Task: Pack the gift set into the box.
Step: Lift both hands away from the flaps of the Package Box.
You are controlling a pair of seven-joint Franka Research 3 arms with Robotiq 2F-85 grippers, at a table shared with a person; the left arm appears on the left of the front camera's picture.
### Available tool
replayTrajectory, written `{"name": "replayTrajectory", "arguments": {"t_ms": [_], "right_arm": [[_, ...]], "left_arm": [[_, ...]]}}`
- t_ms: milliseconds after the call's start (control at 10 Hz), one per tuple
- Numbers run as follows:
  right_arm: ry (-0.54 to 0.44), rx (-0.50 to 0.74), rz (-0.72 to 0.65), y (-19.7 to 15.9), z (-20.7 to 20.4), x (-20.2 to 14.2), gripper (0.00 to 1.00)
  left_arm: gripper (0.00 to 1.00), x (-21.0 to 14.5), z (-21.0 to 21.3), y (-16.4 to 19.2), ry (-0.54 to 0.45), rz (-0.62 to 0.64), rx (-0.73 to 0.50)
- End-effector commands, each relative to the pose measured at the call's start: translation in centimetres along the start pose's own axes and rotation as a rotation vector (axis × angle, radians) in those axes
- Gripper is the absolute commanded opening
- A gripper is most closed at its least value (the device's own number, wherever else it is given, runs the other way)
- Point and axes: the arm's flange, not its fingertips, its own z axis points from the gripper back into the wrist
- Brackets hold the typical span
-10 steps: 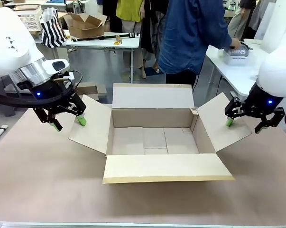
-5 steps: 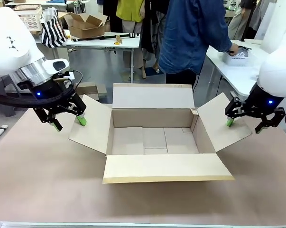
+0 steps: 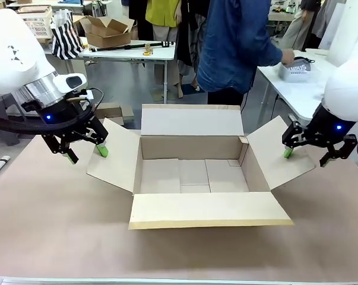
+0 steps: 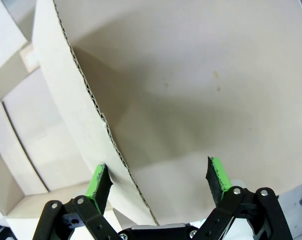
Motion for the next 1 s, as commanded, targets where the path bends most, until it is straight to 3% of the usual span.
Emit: {"name": "replayTrajectory", "arguments": {"t_ms": [0,900], "right_arm": [[0.002,0.005,0.000,-0.10,0.06,-0.07,1.00],[0.002,0.005,0.000,-0.10,0.06,-0.07,1.00]], "left_arm": [[1.00,0.05,0.17,-0.05,0.001,0.012,0.016],[1.00,0.05,0.17,-0.05,0.001,0.012,0.016]]}}
